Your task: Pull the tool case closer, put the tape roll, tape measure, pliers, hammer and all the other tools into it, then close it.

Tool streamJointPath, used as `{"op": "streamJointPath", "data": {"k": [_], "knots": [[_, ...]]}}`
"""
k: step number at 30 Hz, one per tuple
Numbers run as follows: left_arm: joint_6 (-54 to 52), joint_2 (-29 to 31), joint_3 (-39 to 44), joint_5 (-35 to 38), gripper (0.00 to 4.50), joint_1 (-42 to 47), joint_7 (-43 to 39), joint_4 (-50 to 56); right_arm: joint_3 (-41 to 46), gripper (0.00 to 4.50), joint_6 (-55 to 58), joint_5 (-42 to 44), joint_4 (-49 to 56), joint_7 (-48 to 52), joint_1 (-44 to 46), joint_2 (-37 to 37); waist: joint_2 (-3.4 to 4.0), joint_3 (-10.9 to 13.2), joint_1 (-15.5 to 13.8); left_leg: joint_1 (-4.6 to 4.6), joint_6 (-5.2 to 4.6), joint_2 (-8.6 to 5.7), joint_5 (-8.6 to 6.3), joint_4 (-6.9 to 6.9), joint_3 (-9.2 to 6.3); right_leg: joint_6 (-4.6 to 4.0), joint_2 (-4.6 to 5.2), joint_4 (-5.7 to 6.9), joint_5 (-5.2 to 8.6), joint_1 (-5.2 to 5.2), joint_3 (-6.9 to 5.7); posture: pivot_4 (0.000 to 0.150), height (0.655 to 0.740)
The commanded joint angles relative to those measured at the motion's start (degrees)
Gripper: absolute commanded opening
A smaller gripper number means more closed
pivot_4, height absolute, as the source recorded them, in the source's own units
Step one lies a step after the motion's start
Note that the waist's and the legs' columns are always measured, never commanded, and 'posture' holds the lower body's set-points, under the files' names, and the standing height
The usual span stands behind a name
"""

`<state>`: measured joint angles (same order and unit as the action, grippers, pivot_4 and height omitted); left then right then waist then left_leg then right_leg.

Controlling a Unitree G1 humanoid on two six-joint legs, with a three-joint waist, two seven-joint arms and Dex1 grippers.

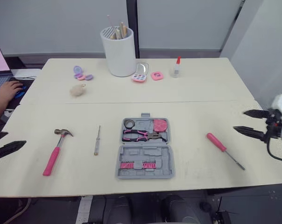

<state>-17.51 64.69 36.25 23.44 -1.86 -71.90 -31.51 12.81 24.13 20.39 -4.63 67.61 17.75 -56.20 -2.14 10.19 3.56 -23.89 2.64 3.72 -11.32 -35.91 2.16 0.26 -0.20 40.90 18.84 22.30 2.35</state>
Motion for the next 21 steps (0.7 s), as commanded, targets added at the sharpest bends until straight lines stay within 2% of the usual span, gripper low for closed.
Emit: {"op": "streamJointPath", "data": {"k": [1,7,11,17,21], "knots": [[-5.7,-2.7,7.0,3.0,4.50,-6.0,3.7,12.6,-3.1,4.46,-1.5,1.3,4.1,-0.2,4.9,2.8,0.00,0.0,0.2,0.00,0.00,0.00,0.00,0.00,-0.03,0.00,0.00,0.01,0.00,-0.01,-0.01,0.150,0.7400],[-13.8,-13.6,14.3,7.5,4.50,-20.3,9.1,34.3,-13.1,4.46,1.9,6.1,11.0,0.2,18.2,15.8,0.01,0.0,0.8,0.01,0.01,0.01,0.00,0.00,-0.10,0.00,-0.02,0.03,0.00,-0.02,-0.03,0.150,0.7400],[-16.7,-20.3,16.5,9.7,4.50,-28.8,11.6,45.7,-16.3,4.46,3.8,9.7,14.4,0.7,23.2,22.0,-0.06,0.0,0.7,-0.05,0.06,-0.01,-0.03,0.00,-0.13,0.00,0.01,0.00,0.00,-0.03,-0.04,0.150,0.7400],[-18.0,-26.4,16.8,11.9,4.50,-35.9,14.9,55.0,-18.3,4.46,5.0,10.9,15.5,0.3,25.9,25.1,-0.33,-0.2,-1.0,0.00,0.06,-0.08,-0.04,-0.08,-0.19,-0.01,0.12,-0.04,0.00,-0.11,-0.13,0.150,0.7400],[-19.6,-28.9,13.3,11.7,4.50,-34.9,20.8,59.6,-19.1,4.46,3.2,9.0,14.2,-0.6,24.9,25.2,-0.32,-0.2,-1.5,0.01,0.06,-0.07,-0.03,-0.09,-0.19,-0.02,0.10,-0.03,0.00,-0.11,-0.13,0.150,0.7400]]}}
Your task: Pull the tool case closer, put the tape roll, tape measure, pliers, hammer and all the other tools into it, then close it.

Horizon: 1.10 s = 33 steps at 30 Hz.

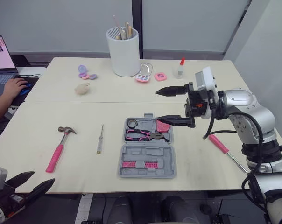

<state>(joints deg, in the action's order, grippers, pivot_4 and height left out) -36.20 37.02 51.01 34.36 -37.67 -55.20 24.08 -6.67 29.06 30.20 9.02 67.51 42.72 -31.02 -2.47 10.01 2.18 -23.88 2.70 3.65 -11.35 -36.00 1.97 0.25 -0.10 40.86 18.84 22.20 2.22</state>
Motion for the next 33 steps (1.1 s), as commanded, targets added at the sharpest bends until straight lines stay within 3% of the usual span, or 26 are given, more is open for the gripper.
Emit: {"op": "streamJointPath", "data": {"k": [1,8,12,16,21,33], "knots": [[-1.3,-1.6,-2.3,0.7,4.50,1.5,5.5,4.8,0.2,4.46,-2.1,-1.2,0.3,-0.7,-0.3,0.0,0.02,0.0,-0.1,0.01,0.00,0.00,0.00,0.00,0.02,0.00,0.00,0.00,0.00,-0.01,0.02,0.150,0.7400],[-4.5,-11.1,-19.6,-3.7,4.50,18.4,27.0,10.1,0.3,4.46,-1.0,-2.1,2.5,-3.5,-3.7,-0.2,-0.03,0.0,-0.5,-0.03,0.00,-0.05,0.00,-0.06,0.00,0.03,-0.03,0.00,-0.02,-0.08,0.05,0.150,0.7400],[-1.4,-14.1,-30.2,-13.4,4.50,24.4,35.4,5.1,0.4,4.46,-0.8,-2.4,3.5,-5.2,-4.5,-0.7,-0.02,0.0,-0.1,0.01,0.00,-0.05,0.00,-0.03,0.02,0.04,-0.09,0.00,-0.03,-0.08,0.12,0.150,0.7400],[-0.1,-18.4,-35.0,-18.9,4.50,31.8,43.4,-2.1,0.6,4.46,-0.6,-2.5,4.2,-6.2,-5.2,-1.5,-0.02,0.0,-0.4,-0.02,0.00,-0.02,0.00,-0.03,-0.04,0.03,-0.18,0.00,-0.03,-0.06,0.09,0.150,0.7400],[0.5,-20.8,-39.2,-21.7,4.50,37.2,45.6,-8.3,0.8,4.46,-0.1,-2.2,5.0,-7.6,-5.6,-2.2,-0.04,0.0,-0.4,-0.05,0.00,-0.06,0.00,-0.05,-0.06,0.03,-0.21,-0.01,-0.03,-0.08,0.08,0.150,0.7400],[2.3,-23.7,-43.0,-25.0,4.50,39.1,48.3,-14.5,2.7,4.46,1.8,-1.0,7.2,-10.8,-7.9,-2.9,-0.04,0.0,-0.5,-0.05,0.00,-0.05,0.00,-0.04,-0.07,0.04,-0.22,-0.02,-0.03,-0.09,0.07,0.150,0.7400]]}}
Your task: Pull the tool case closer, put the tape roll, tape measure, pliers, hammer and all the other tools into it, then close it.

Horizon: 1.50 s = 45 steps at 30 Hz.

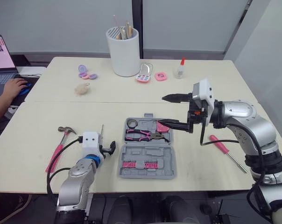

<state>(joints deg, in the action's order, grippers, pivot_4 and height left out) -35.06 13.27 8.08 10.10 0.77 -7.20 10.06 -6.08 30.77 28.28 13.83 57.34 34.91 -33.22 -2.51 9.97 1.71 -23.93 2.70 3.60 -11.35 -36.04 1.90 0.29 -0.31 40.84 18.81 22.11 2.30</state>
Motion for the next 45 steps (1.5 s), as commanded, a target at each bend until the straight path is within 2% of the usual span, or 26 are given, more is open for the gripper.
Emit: {"op": "streamJointPath", "data": {"k": [1,11,14,26,36,40,45], "knots": [[1.3,0.0,-0.1,-0.9,4.50,0.9,0.3,-1.1,2.1,4.46,0.1,0.9,2.5,-0.6,-0.3,-0.8,0.00,0.0,0.0,0.00,0.00,0.00,0.00,0.00,0.00,0.00,0.00,0.00,0.00,0.00,0.00,0.150,0.7400],[1.7,0.0,0.5,-1.1,4.50,3.4,0.6,-5.2,1.7,4.46,-0.1,0.3,2.1,-1.0,0.0,-0.6,0.00,0.0,0.0,0.02,0.00,-0.01,0.00,0.00,-0.01,0.00,-0.03,0.01,0.00,-0.01,0.00,0.150,0.7400],[1.5,-0.5,0.6,-1.3,3.96,3.4,1.3,-5.1,1.6,4.50,-0.1,0.3,2.2,-1.0,-0.1,-0.7,0.00,0.0,0.0,0.02,0.00,0.00,0.00,0.00,-0.01,0.00,-0.03,0.01,0.00,-0.01,-0.01,0.150,0.7400],[0.7,-1.5,2.0,-1.0,0.27,3.4,3.0,-4.5,1.4,4.50,-0.9,-0.4,1.6,-0.6,-0.4,-0.9,0.00,0.0,0.0,0.02,0.00,-0.01,0.00,0.01,0.00,0.01,-0.02,0.00,0.00,-0.02,0.00,0.150,0.7400],[0.1,1.1,1.3,-1.5,0.24,2.1,0.7,-0.9,0.6,4.50,-2.4,-2.2,1.6,0.5,-1.0,-1.7,0.00,0.0,0.1,0.02,0.00,0.00,0.00,0.01,0.00,0.01,-0.02,-0.01,0.00,-0.02,0.01,0.150,0.7400],[-0.4,8.0,1.9,3.6,0.24,0.1,-10.1,7.1,1.0,4.50,-2.7,-2.3,1.9,2.0,-1.5,-3.2,0.00,0.0,0.1,0.00,0.01,0.02,0.00,0.06,0.00,0.01,-0.03,-0.06,0.00,0.01,0.00,0.150,0.7400],[-3.0,20.6,4.8,14.0,0.24,0.2,-27.5,12.7,1.2,4.50,-1.9,-1.8,2.9,2.6,-2.2,-4.2,0.05,0.1,0.1,0.02,0.02,0.05,0.00,0.08,0.00,0.00,-0.03,-0.06,0.01,0.02,-0.02,0.150,0.7400]]}}
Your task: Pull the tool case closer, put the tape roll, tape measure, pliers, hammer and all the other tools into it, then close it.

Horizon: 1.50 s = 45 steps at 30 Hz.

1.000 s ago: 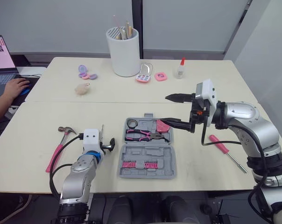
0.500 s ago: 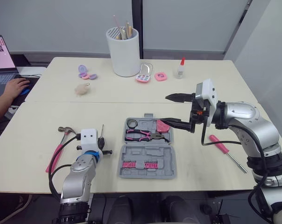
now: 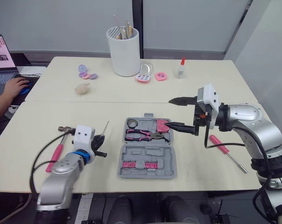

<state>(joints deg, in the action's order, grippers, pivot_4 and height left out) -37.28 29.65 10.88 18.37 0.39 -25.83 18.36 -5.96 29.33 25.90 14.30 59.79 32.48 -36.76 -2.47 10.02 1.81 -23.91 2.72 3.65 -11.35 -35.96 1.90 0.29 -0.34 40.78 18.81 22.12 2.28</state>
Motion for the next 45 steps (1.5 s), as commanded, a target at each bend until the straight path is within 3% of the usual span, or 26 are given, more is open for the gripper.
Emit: {"op": "streamJointPath", "data": {"k": [1,4,8,12,19,28,45], "knots": [[-1.5,6.8,2.3,8.3,0.24,0.9,-12.8,5.5,0.7,4.50,-1.0,-0.2,2.5,0.1,0.2,-0.9,0.02,0.0,0.0,0.00,0.00,-0.01,0.00,0.00,0.01,0.00,0.00,0.00,0.00,0.00,0.01,0.150,0.7400],[-1.9,14.0,1.1,12.3,0.24,2.3,-22.3,7.1,-1.0,4.50,-2.9,-2.2,2.7,1.6,-0.4,-2.2,0.05,0.0,0.0,-0.01,0.00,-0.02,0.00,0.02,0.04,0.00,0.04,-0.05,0.00,0.02,0.02,0.150,0.7400],[-0.9,19.2,-4.5,13.2,0.24,6.4,-30.7,7.2,-2.0,4.50,-3.3,-2.6,3.2,3.1,-0.6,-2.9,0.12,0.1,0.0,-0.02,0.00,-0.02,0.00,0.02,0.03,0.01,0.03,-0.07,0.01,0.02,0.01,0.150,0.7400],[8.6,22.0,-15.9,2.4,0.24,11.0,-35.9,3.0,-2.3,4.50,-3.0,-2.6,4.9,3.7,-1.1,-3.6,0.13,0.1,-0.1,-0.04,-0.01,-0.02,-0.01,0.02,0.04,0.01,0.02,-0.11,0.01,0.03,0.03,0.150,0.7400],[19.9,17.4,-28.0,-9.5,0.24,17.2,-36.7,-4.9,-2.3,4.50,-2.1,-3.3,7.6,3.0,-3.1,-5.7,0.14,0.1,0.0,-0.08,-0.01,-0.02,-0.01,0.01,0.06,0.01,-0.06,-0.11,0.01,0.07,0.05,0.150,0.7400],[31.8,11.1,-33.0,-19.0,0.24,24.1,-36.0,-18.1,-1.3,4.50,-0.7,-3.2,10.1,1.8,-5.2,-7.2,0.14,0.1,0.0,-0.14,-0.02,-0.04,-0.01,-0.04,0.04,0.02,-0.29,-0.09,0.01,0.09,0.05,0.150,0.7400],[38.4,6.4,-33.5,-24.7,0.24,25.4,-36.0,-25.3,-0.5,4.50,1.1,-2.7,12.9,0.2,-7.0,-7.6,0.14,0.1,-0.1,-0.15,-0.02,-0.02,0.00,-0.07,0.01,0.02,-0.34,-0.06,0.01,0.08,0.03,0.150,0.7400]]}}
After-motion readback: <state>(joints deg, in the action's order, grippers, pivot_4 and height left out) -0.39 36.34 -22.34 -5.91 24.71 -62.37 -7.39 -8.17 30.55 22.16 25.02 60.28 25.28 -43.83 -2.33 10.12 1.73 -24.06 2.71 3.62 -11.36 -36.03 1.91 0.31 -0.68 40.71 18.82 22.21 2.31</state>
